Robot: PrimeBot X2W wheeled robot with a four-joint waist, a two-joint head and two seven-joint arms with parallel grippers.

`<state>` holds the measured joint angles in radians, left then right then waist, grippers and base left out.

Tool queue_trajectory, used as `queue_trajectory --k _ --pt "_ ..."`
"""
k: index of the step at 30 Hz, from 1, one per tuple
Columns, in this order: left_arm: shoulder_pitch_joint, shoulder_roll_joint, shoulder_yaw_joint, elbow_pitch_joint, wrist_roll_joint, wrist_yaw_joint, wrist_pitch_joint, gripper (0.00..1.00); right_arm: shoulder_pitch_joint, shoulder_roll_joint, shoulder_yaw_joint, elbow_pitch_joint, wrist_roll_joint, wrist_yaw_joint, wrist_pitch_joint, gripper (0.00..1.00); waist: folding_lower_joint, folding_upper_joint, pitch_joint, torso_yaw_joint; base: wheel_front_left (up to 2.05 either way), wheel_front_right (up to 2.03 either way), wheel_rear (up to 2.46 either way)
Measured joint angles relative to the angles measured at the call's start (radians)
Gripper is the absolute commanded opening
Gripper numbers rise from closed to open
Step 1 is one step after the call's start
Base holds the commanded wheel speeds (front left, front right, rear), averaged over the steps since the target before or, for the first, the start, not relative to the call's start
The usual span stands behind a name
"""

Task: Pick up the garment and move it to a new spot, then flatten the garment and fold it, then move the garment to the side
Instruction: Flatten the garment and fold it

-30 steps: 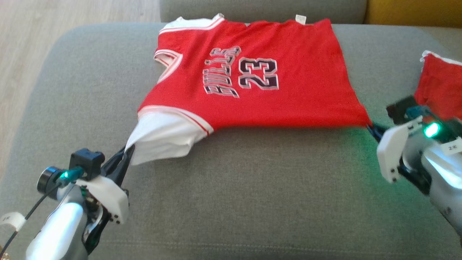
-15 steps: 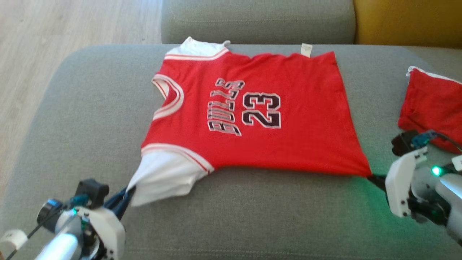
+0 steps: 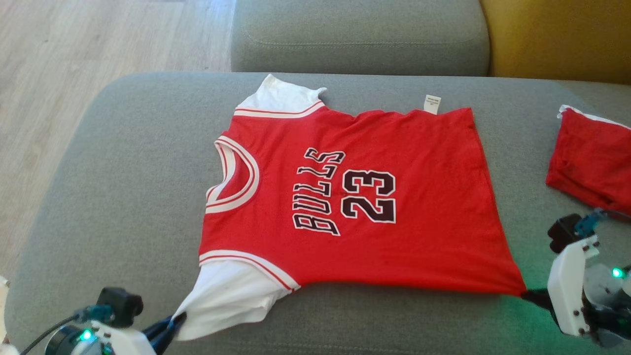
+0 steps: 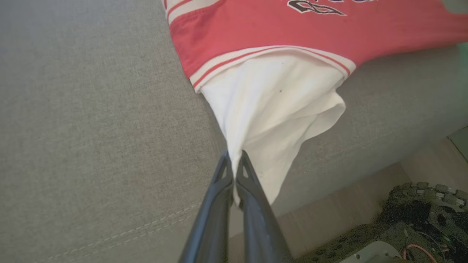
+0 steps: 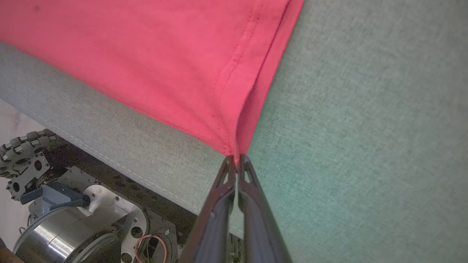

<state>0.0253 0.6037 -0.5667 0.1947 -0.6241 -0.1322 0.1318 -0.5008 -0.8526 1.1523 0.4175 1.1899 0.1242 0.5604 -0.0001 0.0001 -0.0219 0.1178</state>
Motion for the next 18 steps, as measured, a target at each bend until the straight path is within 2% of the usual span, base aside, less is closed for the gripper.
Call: queue_trajectory --k 11,14,18 --pt "0.048 0.067 -0.009 -0.100 -0.082 0.000 0.053 0.00 0.026 -0.026 -0.001 -0.041 0.067 0.000 0.084 0.00 0.0000 0.0000 0.005 0.000 0.00 0.00 0.00" --pt "0.065 0.087 -0.012 -0.122 -0.093 0.000 0.062 0.00 0.034 -0.039 -0.012 -0.049 0.067 0.000 0.084 0.00 0.0000 0.0000 0.002 -0.002 0.00 0.00 0.00" --pt "0.063 0.099 -0.002 -0.151 -0.088 0.014 0.056 0.00 0.040 -0.036 -0.045 -0.048 0.053 0.000 0.033 0.00 0.0000 0.0000 0.007 -0.007 0.00 0.00 0.00"
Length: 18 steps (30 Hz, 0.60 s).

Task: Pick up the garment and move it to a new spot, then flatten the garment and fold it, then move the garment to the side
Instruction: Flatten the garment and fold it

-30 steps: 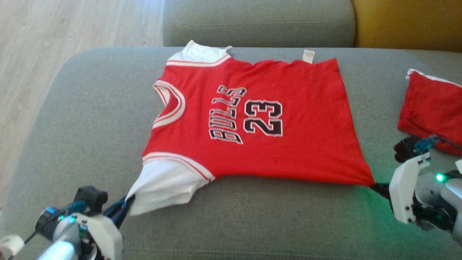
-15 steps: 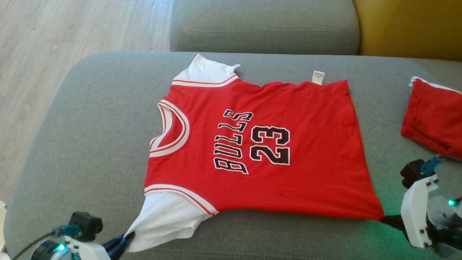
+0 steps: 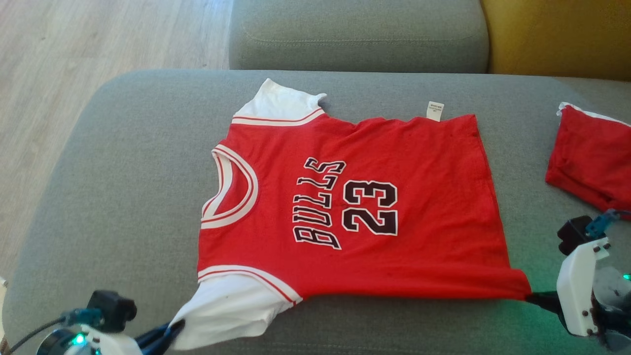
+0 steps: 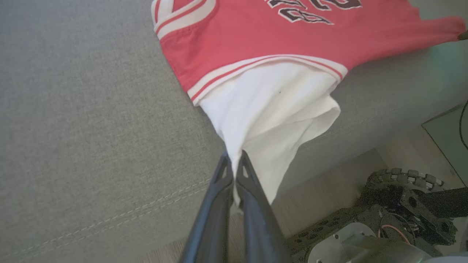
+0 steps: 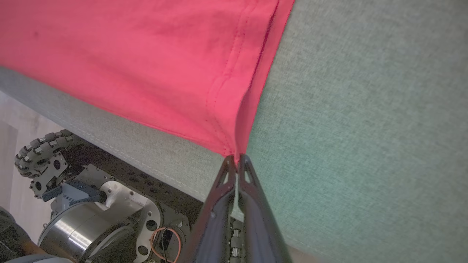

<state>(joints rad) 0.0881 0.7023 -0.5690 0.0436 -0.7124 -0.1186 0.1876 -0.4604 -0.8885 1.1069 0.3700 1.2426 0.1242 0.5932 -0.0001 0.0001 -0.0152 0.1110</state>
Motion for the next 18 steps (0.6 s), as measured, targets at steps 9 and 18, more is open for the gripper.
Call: queue_trajectory --k 9,18 --pt "-0.062 0.013 0.016 -0.071 0.012 0.006 0.002 0.00 -0.033 0.029 -0.054 0.028 -0.080 0.000 -0.085 0.00 0.0000 0.0000 0.012 -0.006 0.00 0.00 0.00" --pt "-0.170 0.000 0.025 -0.085 0.043 0.005 -0.005 0.00 -0.077 0.074 -0.091 0.092 -0.144 0.000 -0.166 0.00 0.0000 0.0000 0.034 -0.007 0.00 0.00 0.00"
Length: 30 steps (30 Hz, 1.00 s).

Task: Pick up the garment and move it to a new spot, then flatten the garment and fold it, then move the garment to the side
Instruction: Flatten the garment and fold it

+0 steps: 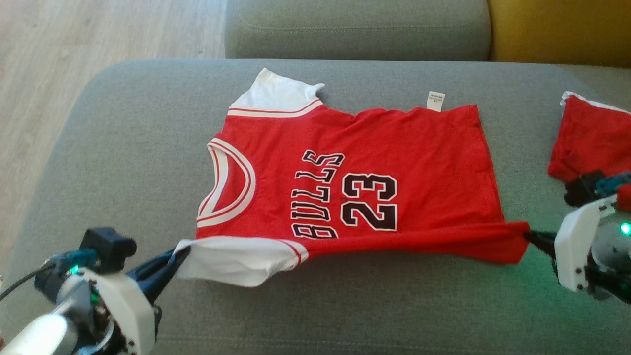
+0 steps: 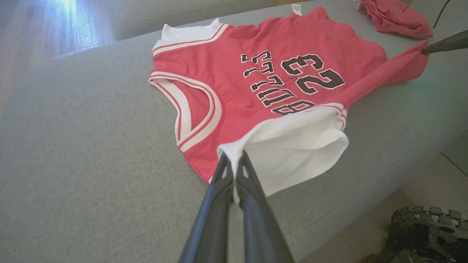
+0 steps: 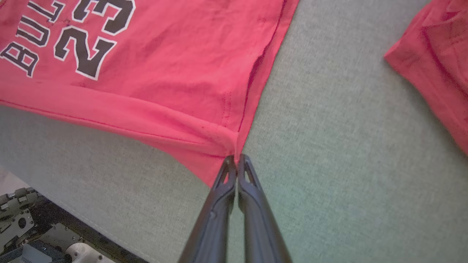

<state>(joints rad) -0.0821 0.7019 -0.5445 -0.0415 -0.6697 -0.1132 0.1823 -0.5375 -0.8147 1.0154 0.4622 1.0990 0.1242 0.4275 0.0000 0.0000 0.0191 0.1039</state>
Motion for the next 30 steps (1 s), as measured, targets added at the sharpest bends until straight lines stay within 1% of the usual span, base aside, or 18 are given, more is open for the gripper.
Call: queue_trajectory --k 2,6,10,17,18,21,24,30 --pt "-0.024 -0.013 -0.002 0.007 0.013 0.001 -0.001 0.00 -0.017 0.012 -0.006 0.012 -0.013 0.000 -0.015 0.00 0.0000 0.0000 0.006 -0.002 0.00 0.00 0.00" --pt "-0.067 -0.031 -0.004 0.045 0.035 0.017 -0.008 0.00 -0.058 0.028 -0.017 0.038 -0.036 0.000 -0.037 0.00 0.0000 0.0000 0.023 -0.007 0.00 0.00 0.00" --pt "-0.116 -0.068 -0.003 0.088 0.034 0.026 -0.008 0.00 -0.079 0.053 -0.019 0.067 -0.057 0.000 -0.059 0.00 0.0000 0.0000 0.048 -0.009 0.00 0.00 0.00" --pt "-0.233 -0.117 -0.027 0.193 0.035 0.024 0.006 0.00 -0.133 0.091 -0.016 0.109 -0.088 0.000 -0.082 0.00 0.0001 0.0000 0.101 -0.015 0.00 0.00 0.00" --pt "-0.247 -0.124 -0.032 0.209 0.034 0.017 0.015 0.00 -0.143 0.096 -0.012 0.113 -0.089 0.000 -0.083 0.00 0.0001 0.0000 0.108 -0.017 0.00 0.00 0.00" --pt "-0.283 -0.143 -0.044 0.252 0.033 0.007 0.023 0.00 -0.170 0.115 0.010 0.118 -0.088 0.000 -0.079 0.00 0.0001 0.0000 0.130 -0.023 0.00 0.00 0.00" --pt "-0.327 -0.160 -0.060 0.304 0.034 0.006 0.023 0.00 -0.196 0.121 0.039 0.125 -0.104 0.000 -0.071 0.00 0.0001 0.0000 0.152 -0.028 0.00 0.00 0.00" --pt "-0.415 -0.197 -0.084 0.409 0.035 -0.003 0.009 0.00 -0.254 0.144 0.064 0.156 -0.106 0.000 -0.071 0.00 0.0001 0.0000 0.190 -0.038 0.00 0.00 0.00"
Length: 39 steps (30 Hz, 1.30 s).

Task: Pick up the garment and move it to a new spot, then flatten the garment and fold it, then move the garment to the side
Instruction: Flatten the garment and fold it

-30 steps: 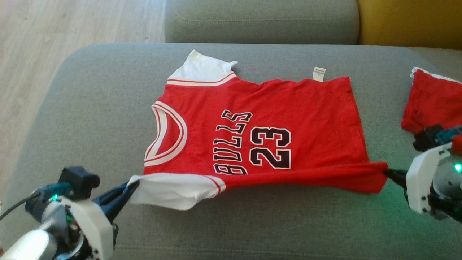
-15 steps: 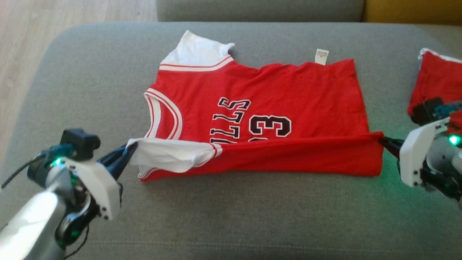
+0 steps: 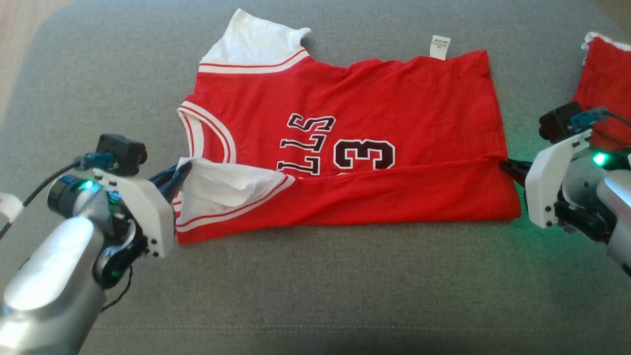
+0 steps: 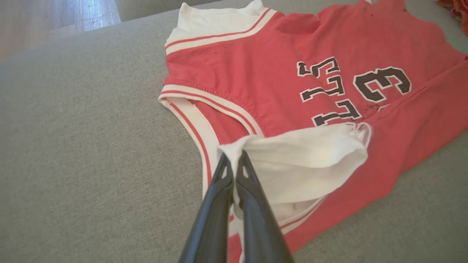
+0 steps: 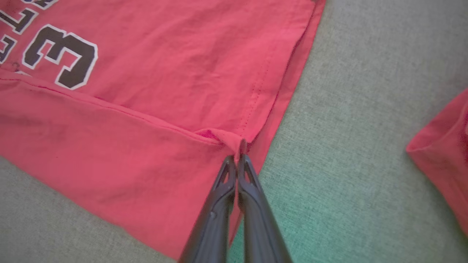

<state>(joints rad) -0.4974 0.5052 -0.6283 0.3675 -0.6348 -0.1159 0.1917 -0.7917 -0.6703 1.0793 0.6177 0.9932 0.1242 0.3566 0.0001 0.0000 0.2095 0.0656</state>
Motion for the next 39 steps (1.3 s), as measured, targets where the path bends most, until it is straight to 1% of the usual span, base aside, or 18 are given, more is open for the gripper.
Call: queue_trajectory --k 2,3,4,5,8,12,14,18,20,22,23,24,28,30,32,34,36,39 --pt "-0.020 -0.011 -0.008 0.032 0.006 -0.004 -0.009 0.00 -0.008 0.004 0.004 0.017 0.002 0.000 0.000 0.00 0.0000 0.0000 0.009 -0.003 0.00 0.00 0.00" --pt "-0.028 -0.016 -0.008 0.045 0.015 -0.004 -0.017 0.17 -0.010 0.006 0.003 0.030 0.003 0.000 -0.003 0.26 0.0000 0.0000 0.013 -0.005 0.00 0.00 0.00" --pt "-0.037 -0.022 -0.008 0.060 0.025 0.002 -0.032 0.45 -0.012 0.009 0.000 0.048 0.005 0.000 -0.011 1.00 0.0000 0.0000 0.016 -0.006 0.00 0.00 0.00" --pt "-0.046 -0.029 -0.006 0.075 0.035 0.011 -0.049 1.00 -0.014 0.016 -0.009 0.067 0.012 0.000 -0.021 1.00 0.0000 0.0000 0.018 -0.007 0.00 0.00 0.00" --pt "-0.065 -0.048 -0.001 0.103 0.037 0.033 -0.082 1.00 -0.018 0.031 -0.026 0.091 0.018 0.000 -0.054 1.00 0.0000 0.0000 0.023 -0.008 0.00 0.00 0.00" --pt "-0.089 -0.091 0.033 0.145 0.047 0.090 -0.186 1.00 -0.020 0.060 -0.057 0.134 0.027 0.000 -0.119 1.00 0.0000 0.0000 0.024 -0.009 0.00 0.00 0.00" --pt "-0.090 -0.110 0.058 0.159 0.043 0.110 -0.236 1.00 -0.019 0.066 -0.070 0.146 0.039 0.000 -0.159 1.00 0.0000 0.0000 0.021 -0.009 0.00 0.00 0.00" --pt "-0.088 -0.157 0.119 0.160 0.016 0.156 -0.371 1.00 -0.017 0.073 -0.114 0.166 0.035 0.000 -0.298 1.00 0.0000 0.0000 0.007 -0.003 0.00 0.00 0.00" --pt "-0.076 -0.180 0.159 0.150 -0.005 0.179 -0.413 1.00 -0.012 0.090 -0.140 0.175 0.034 0.000 -0.371 1.00 -0.0001 0.0000 -0.006 -0.001 0.00 0.00 0.00" --pt "-0.050 -0.203 0.200 0.128 -0.019 0.202 -0.436 1.00 -0.002 0.110 -0.166 0.185 0.022 0.000 -0.447 1.00 -0.0001 0.0000 -0.021 0.001 0.00 0.00 0.00" --pt "-0.031 -0.212 0.217 0.113 -0.020 0.205 -0.440 1.00 0.007 0.122 -0.179 0.192 0.011 0.000 -0.481 1.00 -0.0001 0.0000 -0.029 0.002 0.00 0.00 0.00" --pt "0.013 -0.223 0.228 0.073 0.004 0.207 -0.441 1.00 0.032 0.141 -0.195 0.211 -0.020 0.000 -0.541 1.00 -0.0001 0.0000 -0.045 0.004 0.00 0.00 0.00" --pt "0.113 -0.278 0.345 -0.058 0.085 0.231 -0.442 1.00 0.075 0.199 -0.257 0.246 -0.097 0.000 -0.597 1.00 -0.0001 0.0000 -0.077 0.007 0.00 0.00 0.00" --pt "0.167 -0.313 0.399 -0.114 0.120 0.230 -0.446 1.00 0.092 0.232 -0.319 0.253 -0.142 0.000 -0.600 1.00 -0.0001 0.0000 -0.091 0.007 0.00 0.00 0.00" --pt "0.228 -0.353 0.440 -0.156 0.157 0.215 -0.446 1.00 0.114 0.252 -0.424 0.223 -0.222 0.000 -0.605 1.00 -0.0001 0.0000 -0.104 0.007 0.00 0.00 0.00" --pt "0.287 -0.391 0.476 -0.183 0.194 0.200 -0.447 1.00 0.152 0.263 -0.539 0.164 -0.327 0.000 -0.605 1.00 -0.0001 0.0000 -0.115 0.005 0.00 0.00 0.00" --pt "0.335 -0.410 0.492 -0.189 0.226 0.183 -0.447 1.00 0.212 0.283 -0.648 0.093 -0.459 0.000 -0.607 1.00 -0.0001 0.0000 -0.119 0.002 0.00 0.00 0.00" --pt "0.385 -0.431 0.505 -0.179 0.259 0.146 -0.447 1.00 0.346 0.357 -0.832 -0.017 -0.608 0.000 -0.607 1.00 -0.0001 0.0000 -0.119 -0.003 0.00 0.00 0.00"
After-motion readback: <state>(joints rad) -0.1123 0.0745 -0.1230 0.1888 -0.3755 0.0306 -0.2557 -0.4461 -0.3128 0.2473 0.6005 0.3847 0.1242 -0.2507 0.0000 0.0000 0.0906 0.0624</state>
